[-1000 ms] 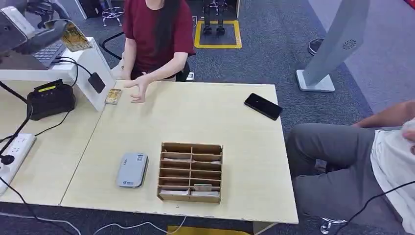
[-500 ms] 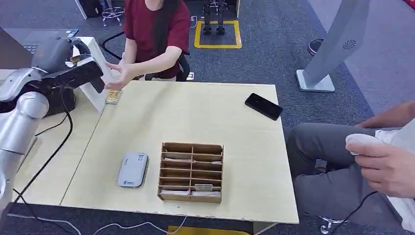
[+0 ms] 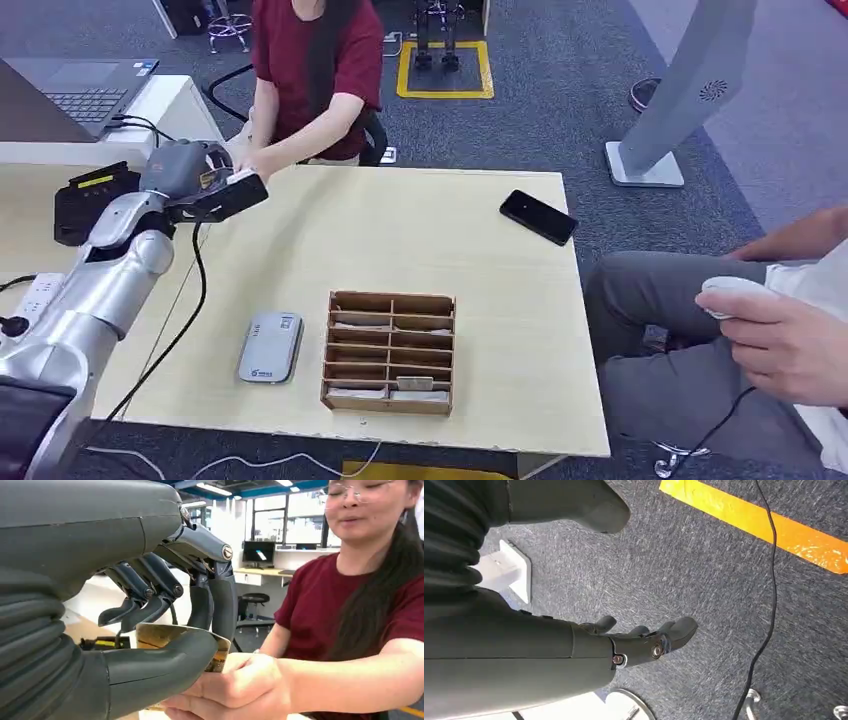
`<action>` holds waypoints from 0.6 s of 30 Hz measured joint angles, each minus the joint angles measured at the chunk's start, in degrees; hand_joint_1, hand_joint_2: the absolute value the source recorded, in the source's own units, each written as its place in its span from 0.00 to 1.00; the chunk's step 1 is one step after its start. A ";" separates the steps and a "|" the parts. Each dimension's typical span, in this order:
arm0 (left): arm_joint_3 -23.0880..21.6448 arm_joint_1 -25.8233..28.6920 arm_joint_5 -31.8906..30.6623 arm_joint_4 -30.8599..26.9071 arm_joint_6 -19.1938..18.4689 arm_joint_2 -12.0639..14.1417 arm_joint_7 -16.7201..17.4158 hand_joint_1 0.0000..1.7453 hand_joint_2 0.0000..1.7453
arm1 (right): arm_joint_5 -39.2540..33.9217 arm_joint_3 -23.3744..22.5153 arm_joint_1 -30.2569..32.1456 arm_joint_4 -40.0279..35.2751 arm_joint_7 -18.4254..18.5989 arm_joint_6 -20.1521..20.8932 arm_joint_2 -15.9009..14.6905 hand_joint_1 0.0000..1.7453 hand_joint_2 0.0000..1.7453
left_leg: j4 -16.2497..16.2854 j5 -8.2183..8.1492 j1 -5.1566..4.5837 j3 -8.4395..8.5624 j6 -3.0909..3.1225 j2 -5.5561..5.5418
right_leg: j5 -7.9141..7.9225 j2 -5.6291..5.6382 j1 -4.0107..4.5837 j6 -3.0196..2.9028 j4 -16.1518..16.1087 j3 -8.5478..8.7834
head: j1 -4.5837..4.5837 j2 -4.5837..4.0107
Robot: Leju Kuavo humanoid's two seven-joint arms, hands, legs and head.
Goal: Pass the card to the sensor for recognition and then transmit it.
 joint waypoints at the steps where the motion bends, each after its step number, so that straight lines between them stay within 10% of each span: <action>1: 0.00 -0.01 0.00 0.33 0.00 -0.18 -0.02 1.00 1.00 | 0.00 0.07 0.00 0.00 -0.02 0.00 0.00 0.00 1.00 | 0.00 0.00 0.00 0.00 0.00 0.00 | 0.00 0.00 0.00 0.00 0.00 0.00 | 0.02 0.00; 3: 0.00 0.00 -0.17 1.11 0.00 -0.61 -0.31 1.00 1.00 | 0.00 0.13 0.00 0.00 -0.11 -0.07 0.02 0.00 1.00 | 0.00 0.00 -0.01 -0.01 0.00 0.00 | 0.00 0.00 0.00 0.00 0.00 0.00 | 0.00 -0.02; 4: 0.02 0.03 -0.26 1.46 0.00 -0.79 -0.50 0.23 1.00 | 0.00 0.15 0.01 0.00 -0.11 -0.11 0.04 0.00 1.00 | 0.00 0.00 0.00 -0.02 0.00 0.00 | 0.00 0.00 0.00 0.00 0.00 0.00 | 0.02 0.00; 5: 0.04 0.07 -0.35 1.73 0.00 -0.94 -0.55 0.07 1.00 | 0.00 0.15 0.01 0.00 -0.11 -0.13 0.04 0.00 1.00 | 0.00 0.00 0.00 -0.03 0.00 0.00 | 0.00 0.00 0.00 0.00 0.00 -0.01 | 0.02 0.00; 18: 1.25 1.06 -0.28 2.84 0.87 -1.38 -1.38 0.00 1.00 | 0.00 0.52 0.13 0.00 -0.11 -0.17 0.11 0.00 1.00 | 0.00 0.00 0.00 -0.03 0.00 -0.02 | 0.00 -0.01 0.00 0.00 0.00 0.00 | 0.00 0.00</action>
